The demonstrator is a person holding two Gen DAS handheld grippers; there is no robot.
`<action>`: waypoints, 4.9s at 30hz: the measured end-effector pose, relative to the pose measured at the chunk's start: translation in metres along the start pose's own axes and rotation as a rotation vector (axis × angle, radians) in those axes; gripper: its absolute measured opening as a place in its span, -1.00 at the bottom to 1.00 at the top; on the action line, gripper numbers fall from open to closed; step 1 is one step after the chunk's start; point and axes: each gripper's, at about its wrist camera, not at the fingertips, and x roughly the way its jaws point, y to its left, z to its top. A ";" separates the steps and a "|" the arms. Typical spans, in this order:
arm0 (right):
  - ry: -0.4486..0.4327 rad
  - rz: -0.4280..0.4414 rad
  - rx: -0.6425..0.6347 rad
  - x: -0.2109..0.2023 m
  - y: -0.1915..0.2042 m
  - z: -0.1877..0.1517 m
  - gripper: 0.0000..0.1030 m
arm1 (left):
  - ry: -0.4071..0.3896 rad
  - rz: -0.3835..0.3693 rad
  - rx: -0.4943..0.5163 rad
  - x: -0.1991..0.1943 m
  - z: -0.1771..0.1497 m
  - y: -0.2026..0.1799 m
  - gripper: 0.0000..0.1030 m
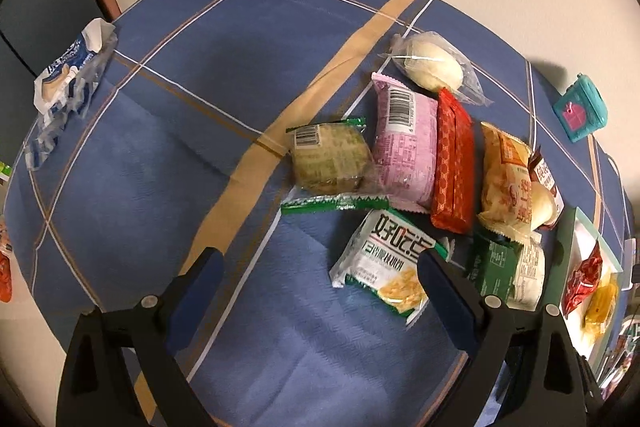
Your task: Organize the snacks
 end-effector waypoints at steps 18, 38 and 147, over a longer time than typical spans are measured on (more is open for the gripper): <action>0.003 -0.018 -0.101 0.025 0.031 0.012 0.10 | 0.035 -0.097 0.074 0.024 0.010 -0.022 0.89; 0.039 -0.066 -0.144 0.049 0.032 0.002 0.08 | 0.104 -0.049 0.153 0.059 -0.008 -0.057 0.65; 0.026 -0.288 0.480 -0.068 -0.287 -0.014 -0.17 | 0.035 -0.098 0.652 0.008 -0.153 -0.298 0.14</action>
